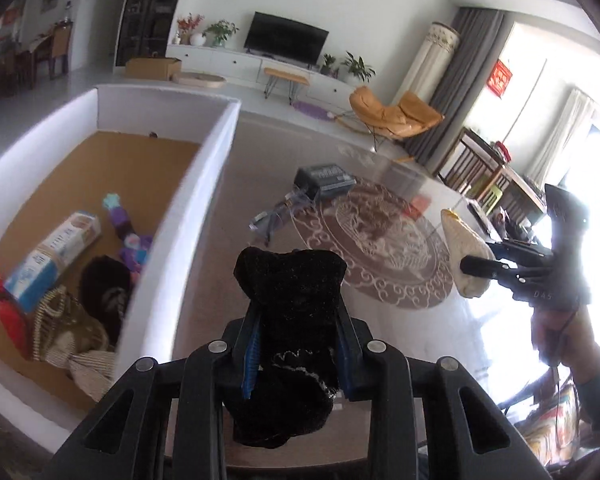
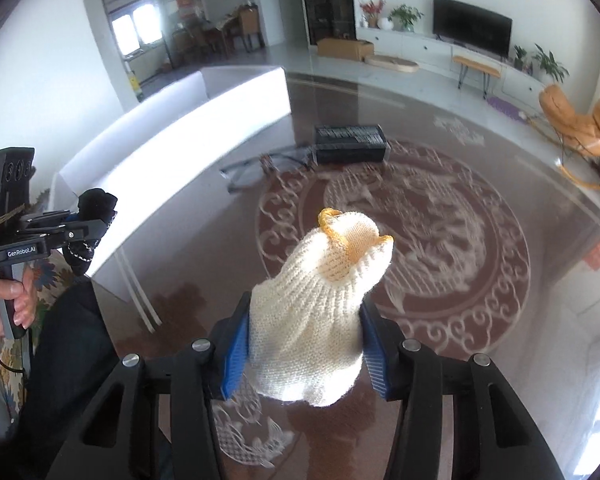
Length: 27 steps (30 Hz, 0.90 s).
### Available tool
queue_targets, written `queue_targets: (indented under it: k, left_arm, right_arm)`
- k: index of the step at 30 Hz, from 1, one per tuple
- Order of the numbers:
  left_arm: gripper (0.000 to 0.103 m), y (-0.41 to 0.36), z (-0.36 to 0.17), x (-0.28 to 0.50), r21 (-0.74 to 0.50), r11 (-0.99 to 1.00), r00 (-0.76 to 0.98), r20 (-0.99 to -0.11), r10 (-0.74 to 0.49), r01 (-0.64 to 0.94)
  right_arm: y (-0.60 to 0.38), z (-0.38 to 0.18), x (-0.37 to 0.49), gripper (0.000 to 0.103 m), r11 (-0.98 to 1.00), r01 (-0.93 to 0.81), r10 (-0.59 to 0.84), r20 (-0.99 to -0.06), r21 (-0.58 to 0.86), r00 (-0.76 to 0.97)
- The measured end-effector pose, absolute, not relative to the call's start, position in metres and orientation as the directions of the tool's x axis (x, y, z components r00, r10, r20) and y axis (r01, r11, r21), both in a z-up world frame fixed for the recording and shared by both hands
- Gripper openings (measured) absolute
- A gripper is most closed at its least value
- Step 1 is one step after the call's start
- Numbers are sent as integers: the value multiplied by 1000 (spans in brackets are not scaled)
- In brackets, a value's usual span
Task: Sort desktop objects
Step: 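Carry both items over the cardboard bin and open both tools to drop them, then grasp the eyeglasses with the left tool while the right tool grasps the black box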
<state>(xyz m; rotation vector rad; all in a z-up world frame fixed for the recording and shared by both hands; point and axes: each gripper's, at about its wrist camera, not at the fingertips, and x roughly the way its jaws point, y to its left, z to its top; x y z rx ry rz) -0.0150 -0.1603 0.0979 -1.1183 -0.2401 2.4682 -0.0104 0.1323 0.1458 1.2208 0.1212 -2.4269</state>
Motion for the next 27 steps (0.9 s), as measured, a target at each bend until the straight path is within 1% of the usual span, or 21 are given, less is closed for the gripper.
queue_targets:
  k: [2, 4, 7, 9, 10, 12, 14, 15, 16, 17, 18, 19, 20, 22, 24, 26, 27]
  left_arm:
    - [31, -195, 116, -26, -310, -920, -631, -670, 391, -241]
    - [31, -230, 123, -39, -269, -950, -660, -687, 304, -158]
    - [31, -285, 117, -61, -272, -962, -660, -720, 215, -17]
    - [31, -313, 108, -74, -252, -966, -647, -747, 153, 63]
    - [31, -325, 103, -79, -237, -967, -636, -761, 125, 94]
    - [32, -341, 89, -89, -212, -967, -603, -793, 87, 138]
    - [39, -350, 71, -96, -170, -968, -547, -836, 41, 186]
    - [41, -353, 63, -98, -157, -966, -520, -854, 28, 205]
    - [46, -355, 55, -95, -162, -963, -511, -859, 31, 214]
    - [53, -355, 52, -91, -176, -960, -517, -855, 40, 217]
    - [57, -354, 51, -85, -187, -958, -535, -844, 43, 218]
    - [65, -352, 53, -78, -188, -958, -561, -827, 35, 217]
    - [69, -349, 57, -70, -183, -960, -591, -807, 22, 214]
    - [70, -338, 68, -51, -179, -964, -645, -764, 12, 195]
    - [70, -318, 78, -37, -183, -972, -683, -730, 32, 150]
    - [70, -292, 90, -24, -184, -979, -715, -696, 69, 84]
    - [70, -278, 96, -19, -188, -981, -726, -681, 99, 43]
  right_arm:
    - [94, 170, -26, 50, -874, 473, -386, -752, 112, -535]
    - [47, 189, -43, 50, -832, 540, -452, -720, 127, -528]
    - [-36, 210, -61, 50, -752, 641, -560, -664, 155, -496]
    - [-88, 217, -68, 51, -689, 700, -627, -637, 186, -448]
    - [-115, 217, -71, 51, -658, 727, -651, -634, 195, -418]
    - [-164, 208, -72, 51, -619, 768, -654, -650, 165, -387]
    - [-203, 190, -74, 52, -587, 796, -638, -687, 144, -347]
    - [-217, 178, -76, 56, -581, 801, -626, -709, 144, -326]
    - [-229, 166, -79, 59, -577, 802, -612, -731, 152, -302]
    - [-236, 155, -82, 70, -578, 799, -600, -750, 167, -277]
    - [-240, 147, -83, 75, -587, 791, -591, -761, 175, -270]
    - [-237, 144, -83, 76, -599, 781, -591, -755, 176, -283]
    - [-230, 144, -80, 77, -607, 773, -606, -736, 182, -303]
    - [-203, 153, -69, 85, -621, 761, -643, -676, 185, -360]
    - [-163, 163, -55, 103, -653, 739, -663, -598, 166, -451]
    - [-112, 166, -39, 103, -707, 697, -638, -533, 120, -556]
    - [-88, 164, -36, 103, -738, 669, -607, -525, 92, -597]
